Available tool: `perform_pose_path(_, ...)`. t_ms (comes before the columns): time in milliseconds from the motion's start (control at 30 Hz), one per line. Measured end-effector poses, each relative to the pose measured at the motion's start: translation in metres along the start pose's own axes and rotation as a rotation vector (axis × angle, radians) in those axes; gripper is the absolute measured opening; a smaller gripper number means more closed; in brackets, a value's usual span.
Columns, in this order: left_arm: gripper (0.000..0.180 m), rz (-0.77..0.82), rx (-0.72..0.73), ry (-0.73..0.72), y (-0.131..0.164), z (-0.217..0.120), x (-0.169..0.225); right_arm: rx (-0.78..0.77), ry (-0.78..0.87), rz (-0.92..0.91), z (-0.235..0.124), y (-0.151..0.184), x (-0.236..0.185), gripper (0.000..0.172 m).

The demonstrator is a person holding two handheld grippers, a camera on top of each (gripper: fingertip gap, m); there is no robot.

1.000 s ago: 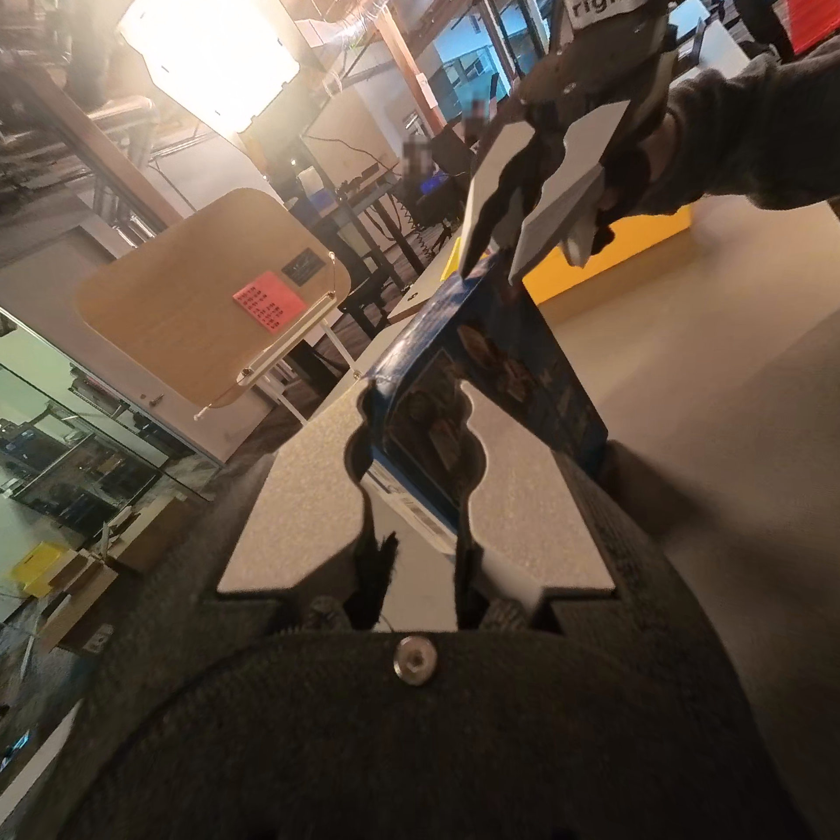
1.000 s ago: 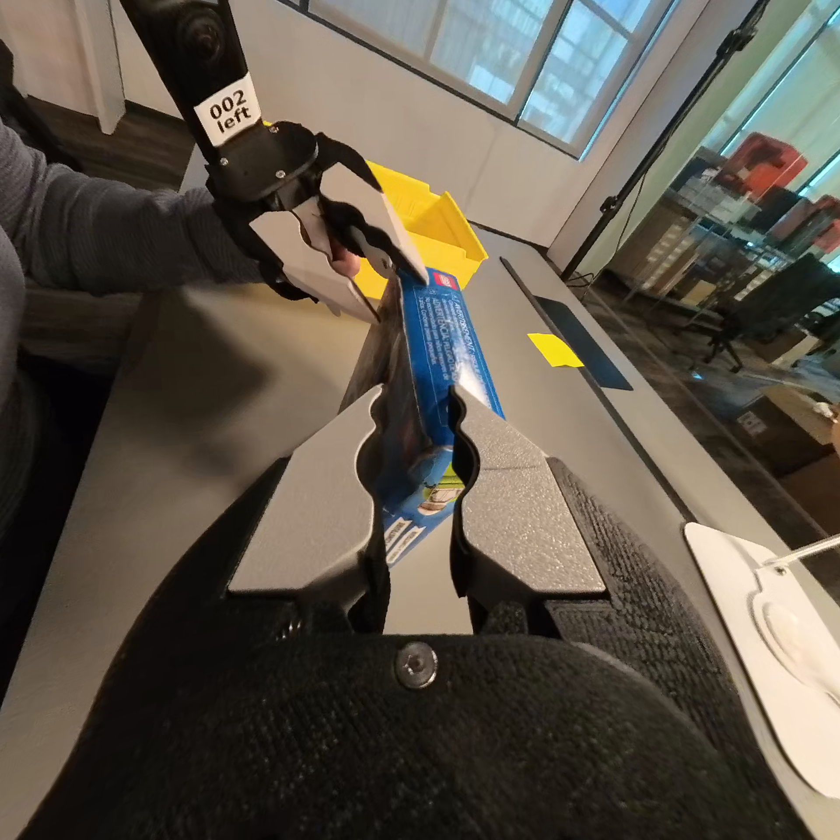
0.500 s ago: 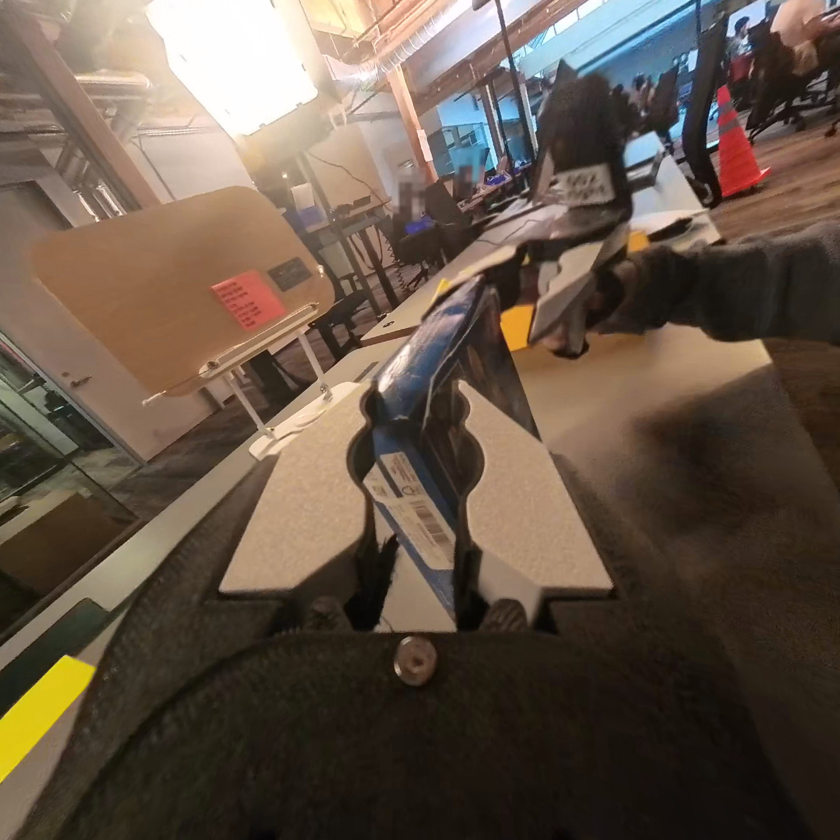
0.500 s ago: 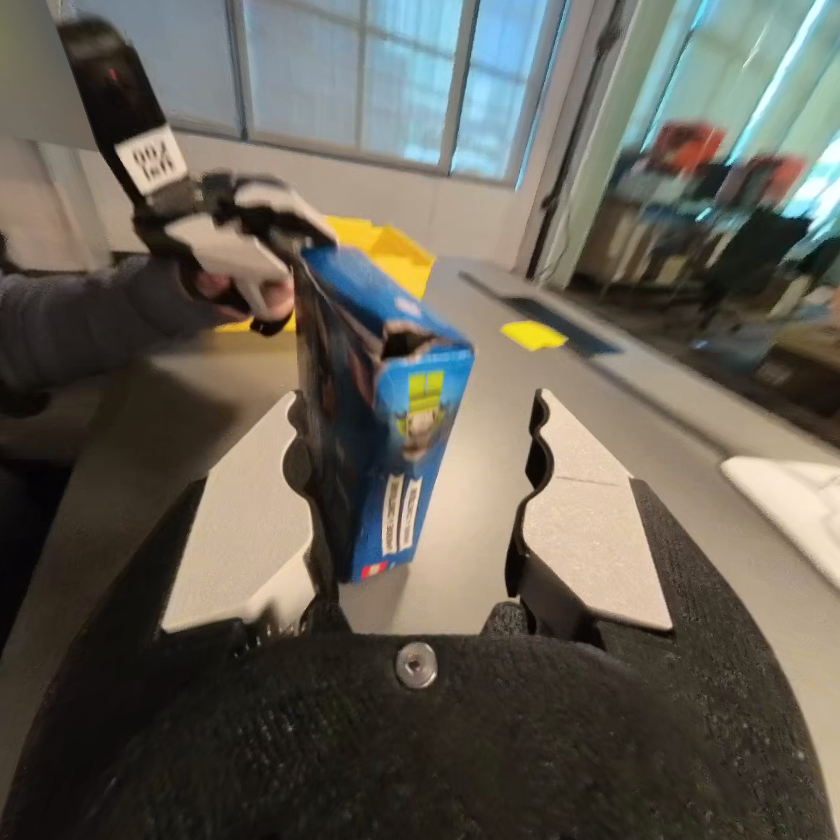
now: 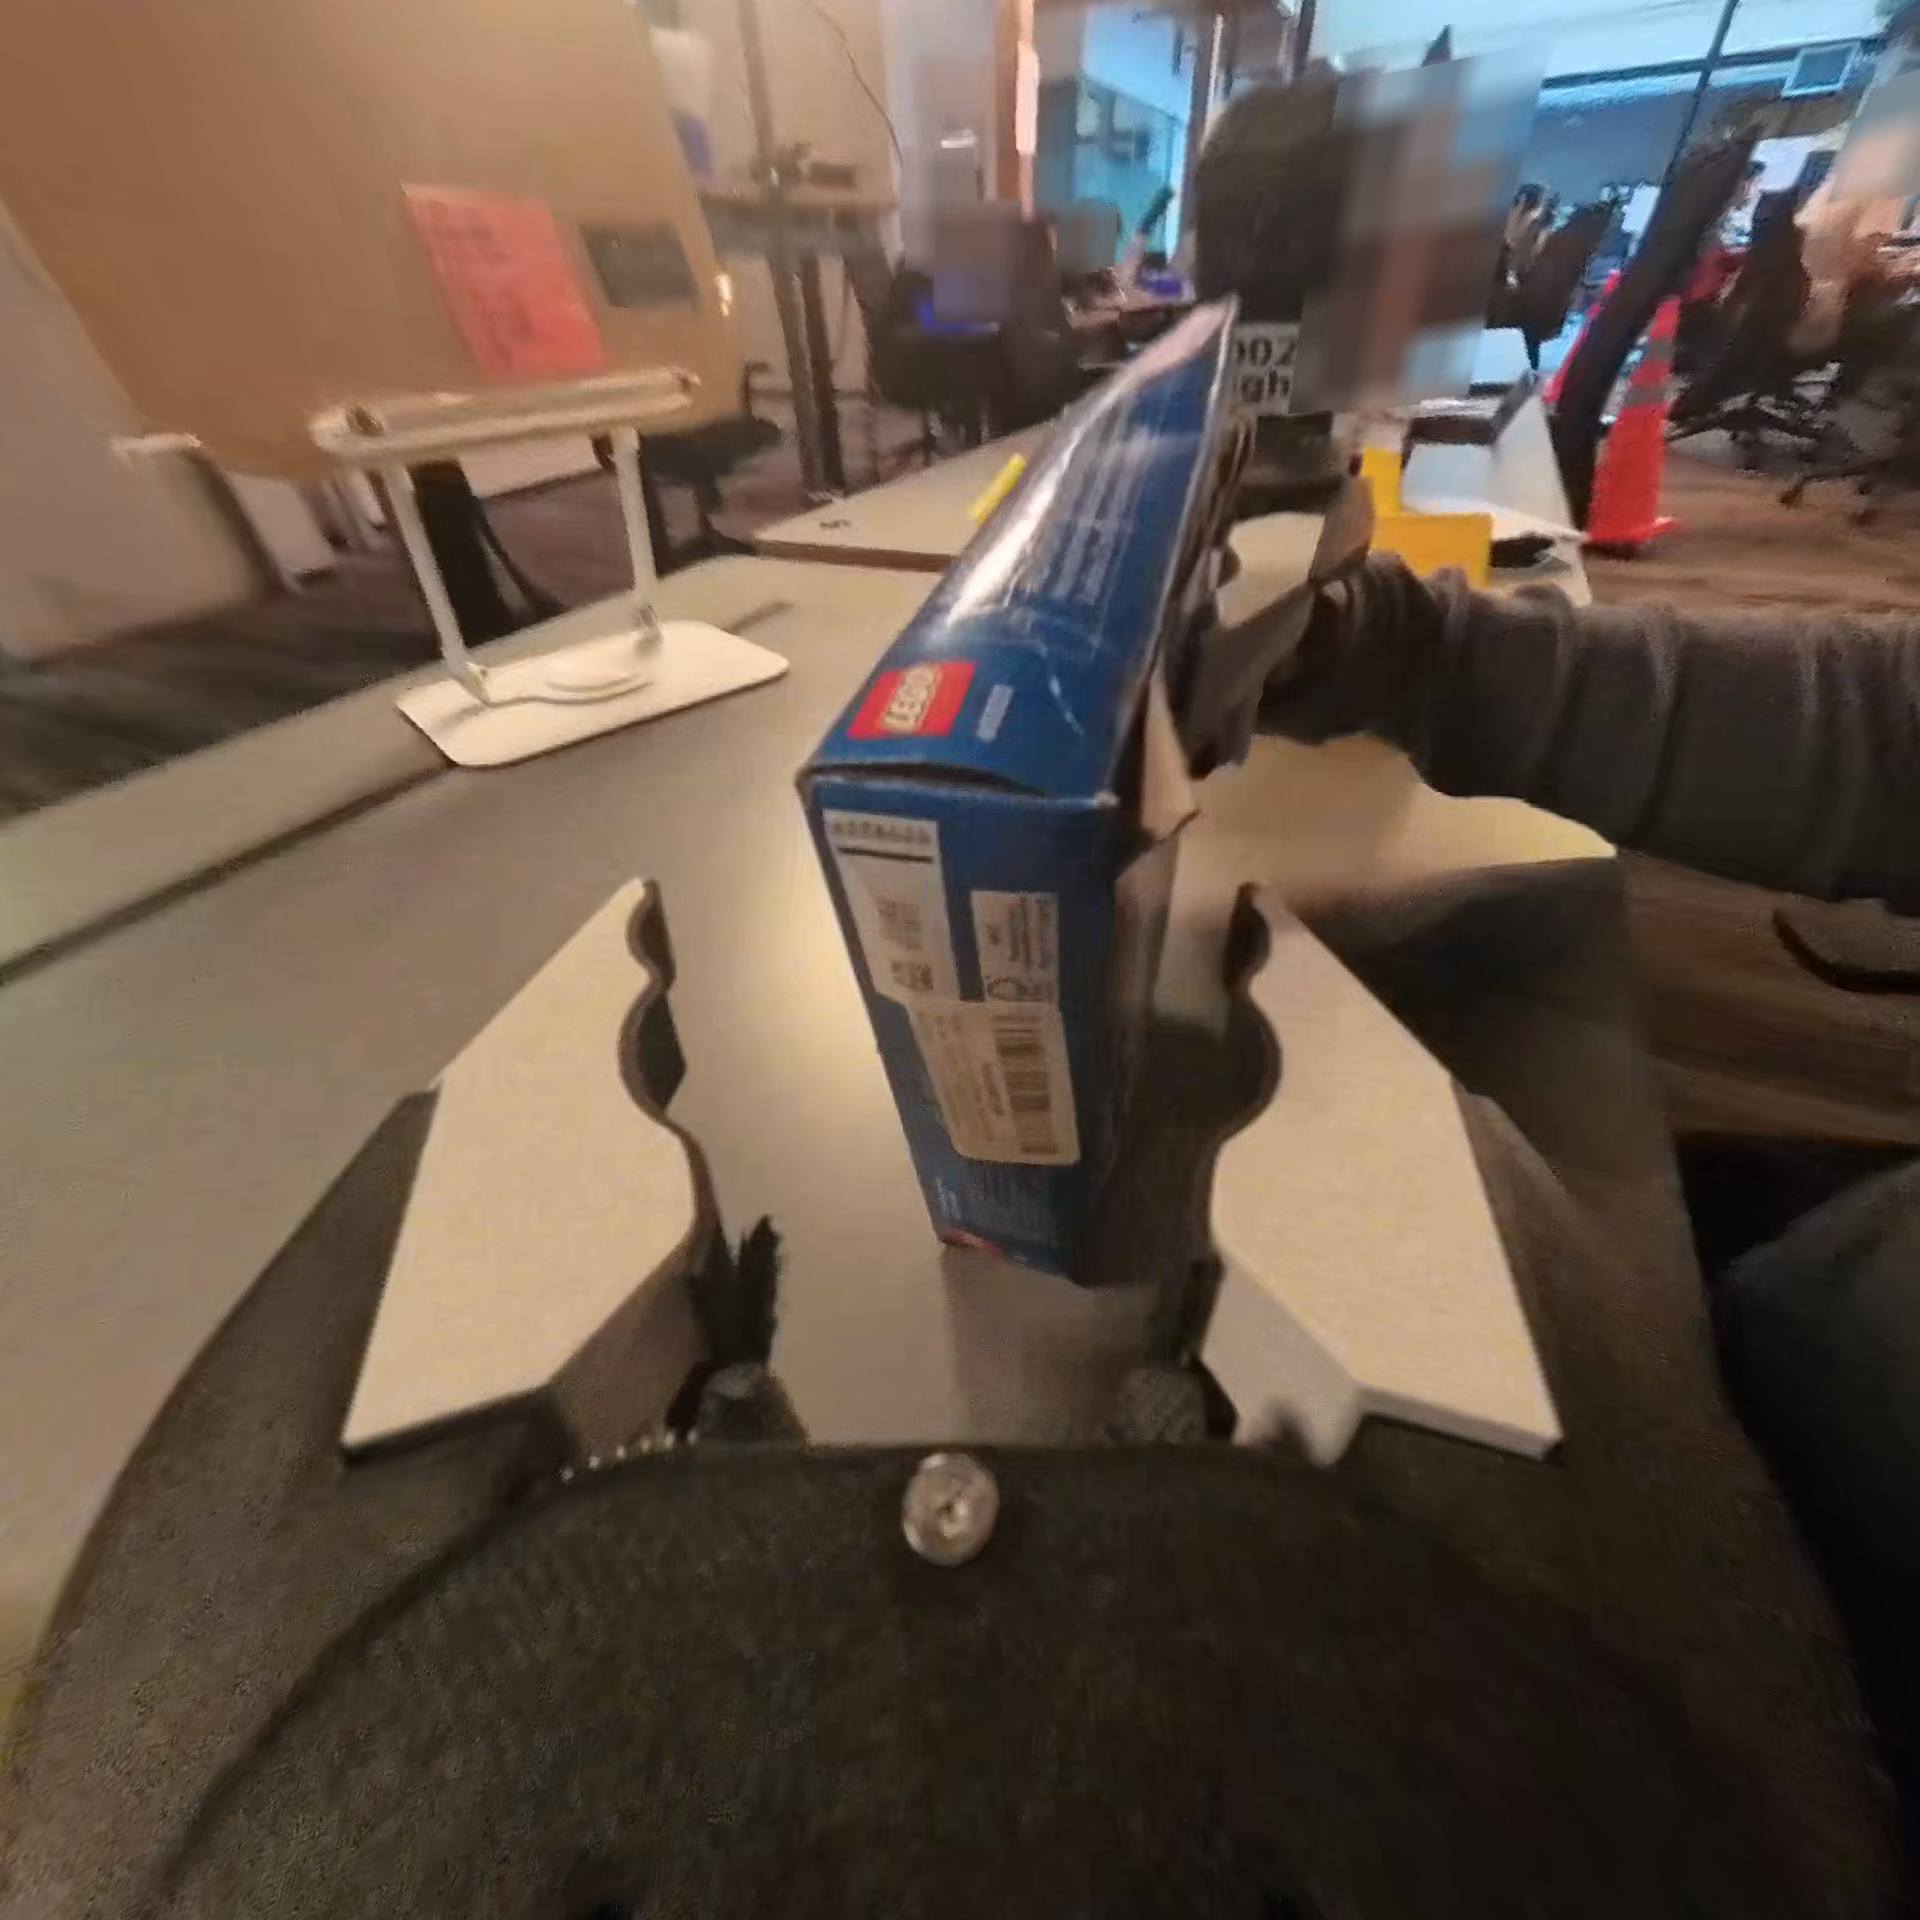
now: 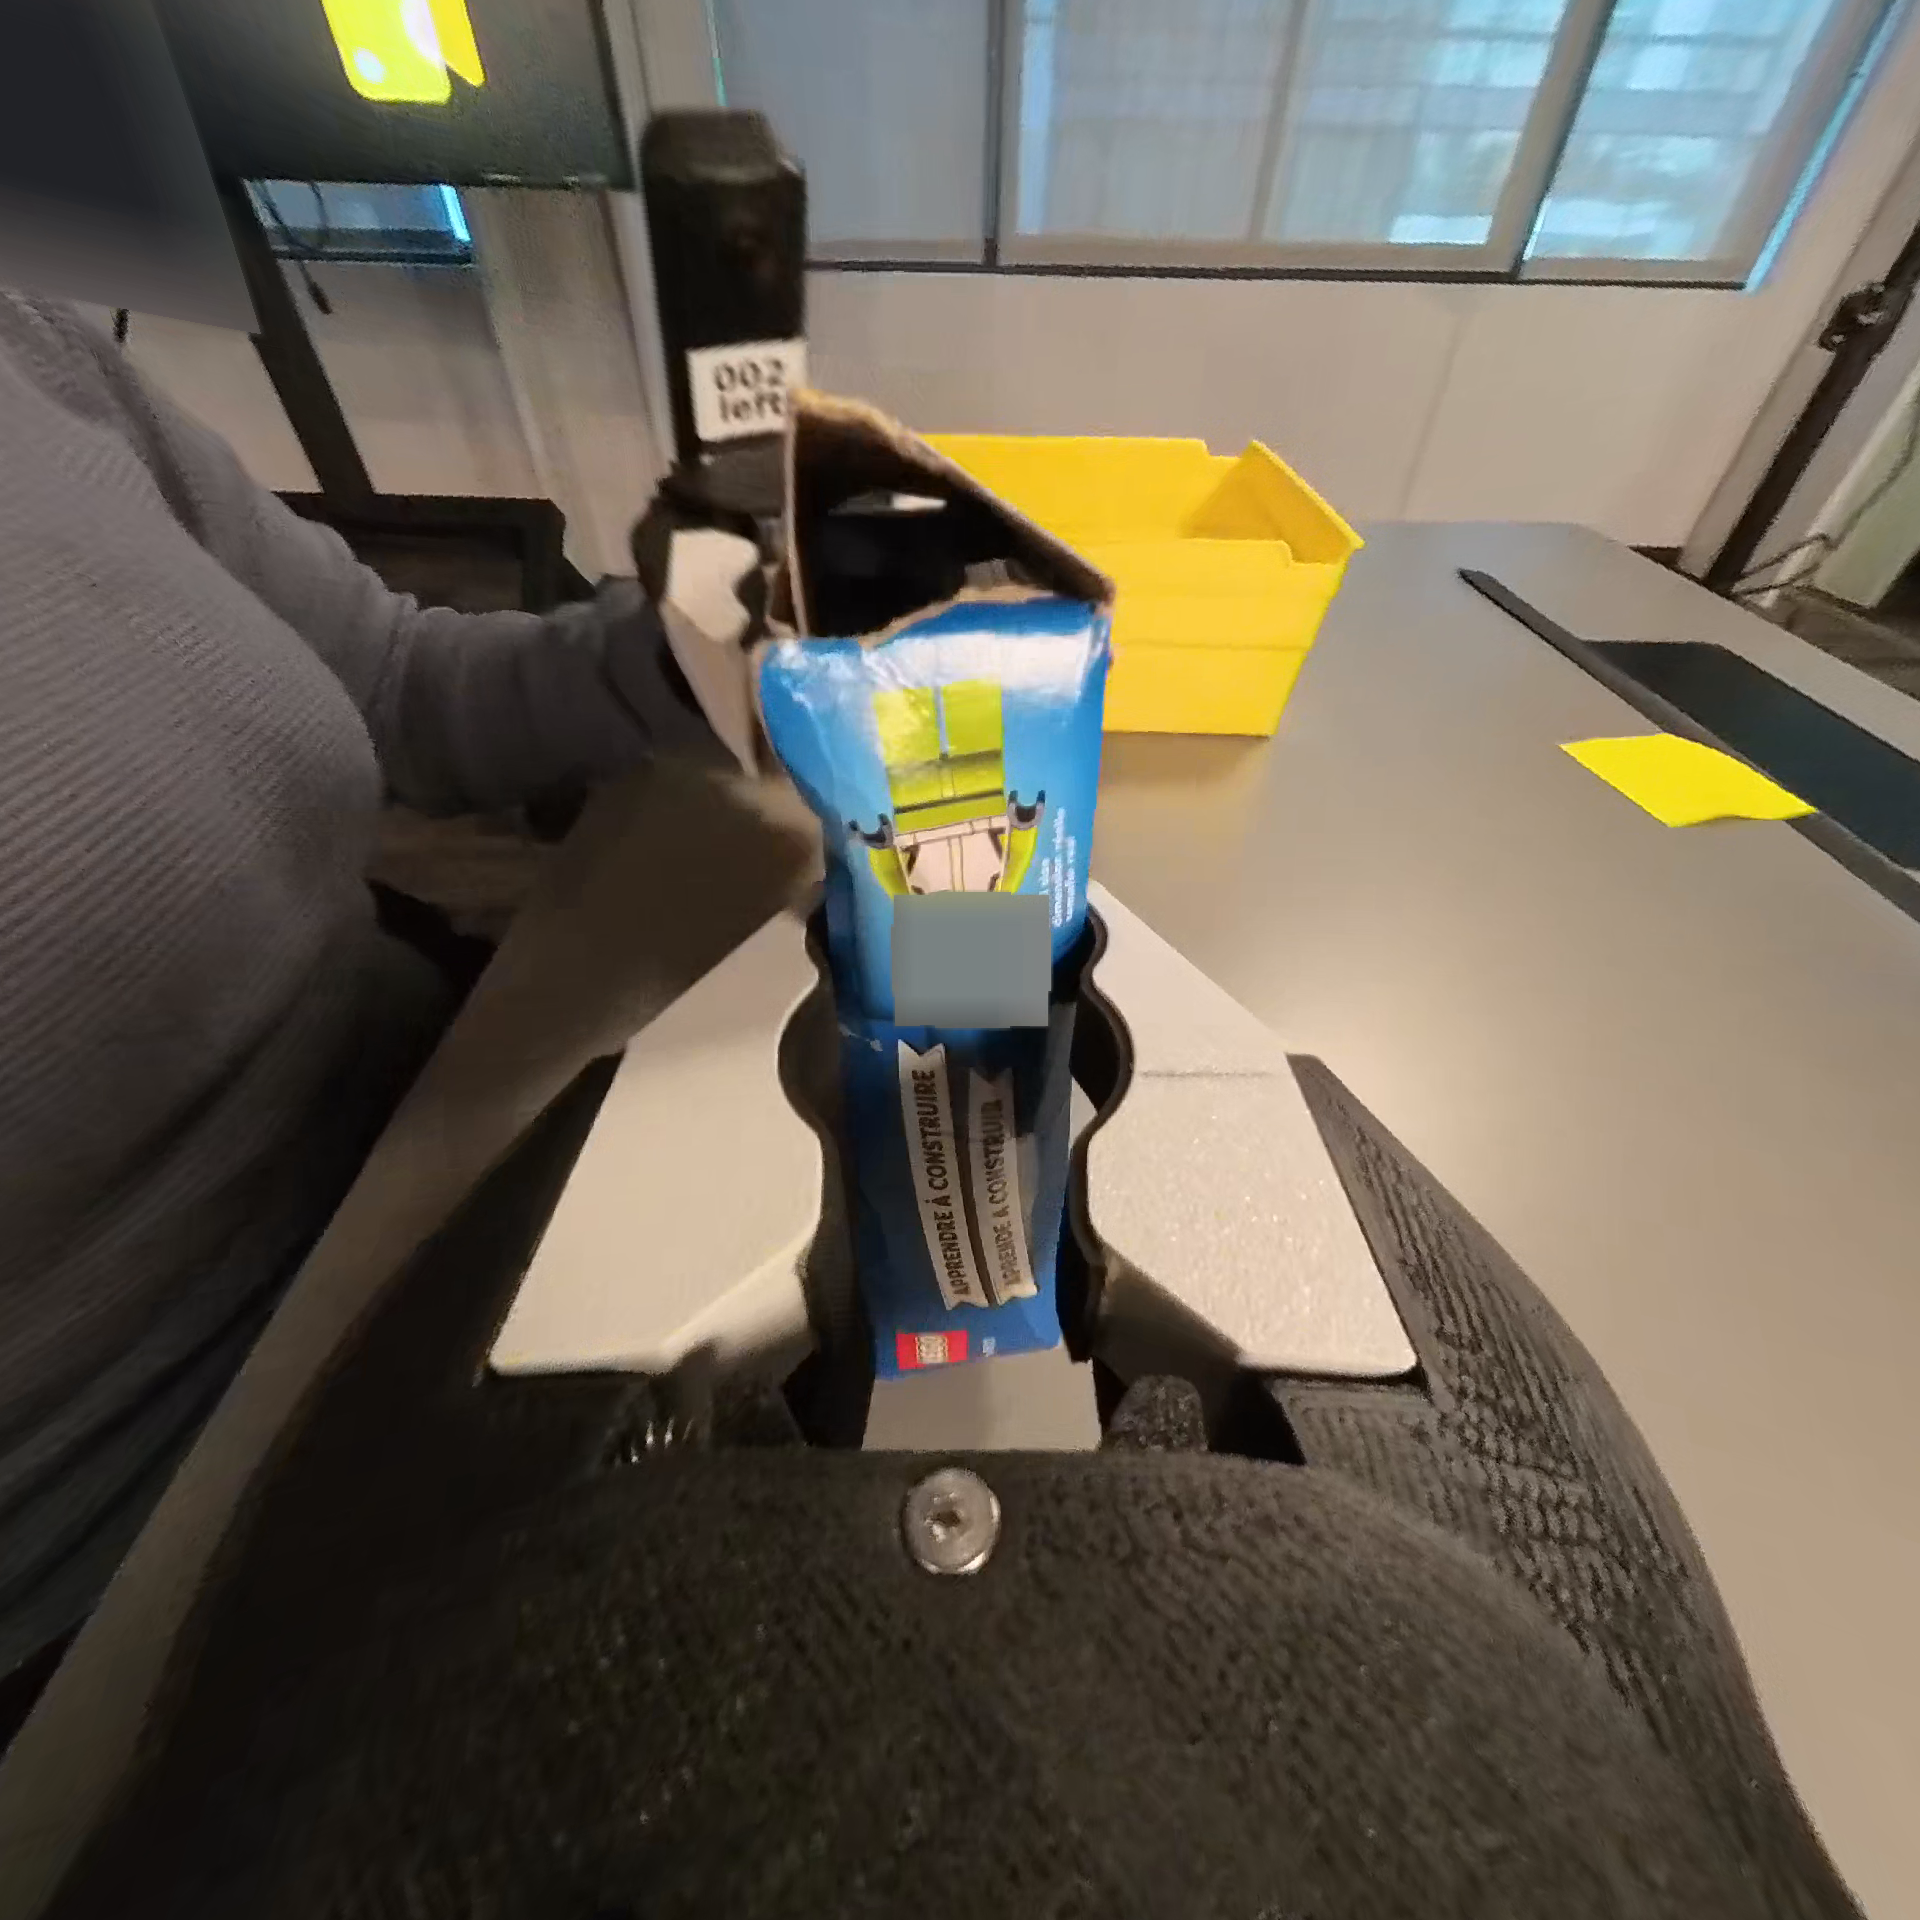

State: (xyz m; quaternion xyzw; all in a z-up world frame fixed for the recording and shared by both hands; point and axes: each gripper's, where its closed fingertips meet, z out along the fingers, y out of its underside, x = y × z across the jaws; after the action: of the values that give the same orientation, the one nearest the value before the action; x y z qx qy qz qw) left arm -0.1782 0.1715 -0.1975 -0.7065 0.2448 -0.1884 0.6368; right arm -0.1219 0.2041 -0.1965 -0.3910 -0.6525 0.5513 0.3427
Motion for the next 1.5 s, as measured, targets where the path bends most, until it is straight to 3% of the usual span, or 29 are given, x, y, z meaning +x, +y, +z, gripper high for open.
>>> perform_pose_path(100,0.056,-0.015,0.024,0.070,0.005,0.004,0.009,0.015,0.005,0.025,0.003,-0.002,0.001,0.042)
perform_pose_path(167,0.051,-0.009,0.032,0.069,0.004,0.005,0.010,0.045,0.049,0.061,0.002,-0.006,0.006,0.048)
perform_pose_path(233,0.049,0.056,0.059,0.007,0.000,0.004,0.007,0.142,0.141,0.139,-0.008,-0.022,0.020,0.066)
perform_pose_path(333,0.046,0.227,0.122,-0.216,-0.012,-0.001,-0.008,0.302,0.284,0.389,-0.033,-0.046,0.050,0.084)
perform_pose_path(400,0.046,0.388,0.098,-0.393,-0.013,-0.005,-0.022,0.340,0.368,0.588,-0.041,-0.046,0.065,0.087)
perform_pose_path(500,0.046,0.645,-0.011,-0.615,-0.004,-0.006,-0.039,0.244,0.348,0.863,-0.021,-0.023,0.067,0.087)
perform_pose_path(567,0.046,0.782,-0.088,-0.674,0.005,-0.002,-0.042,0.158,0.213,0.998,0.006,-0.013,0.056,0.091)
perform_pose_path(800,0.046,1.070,-0.230,-0.648,0.031,0.022,-0.023,-0.048,0.041,1.260,0.067,0.021,0.061,0.092)
perform_pose_path(867,0.047,1.124,-0.247,-0.631,0.035,0.028,-0.017,-0.088,0.009,1.301,0.076,0.028,0.061,0.083)
perform_pose_path(933,0.048,1.133,-0.238,-0.618,0.036,0.030,-0.014,-0.118,-0.017,1.332,0.080,0.034,0.064,0.056)
perform_pose_path(1033,0.049,1.101,-0.229,-0.612,0.036,0.031,-0.015,-0.125,-0.067,1.320,0.086,0.032,0.068,0.050)
perform_pose_path(1133,0.065,1.022,-0.197,-0.599,0.032,0.027,-0.014,-0.121,-0.062,1.202,0.092,0.023,0.080,0.046)
perform_pose_path(1200,0.063,0.944,-0.165,-0.593,0.028,0.023,-0.016,-0.085,-0.032,1.097,0.093,0.015,0.099,0.043)
perform_pose_path(1500,0.061,0.438,-0.037,-0.627,0.015,-0.012,-0.059,0.070,0.271,0.400,0.086,-0.011,0.217,0.038)
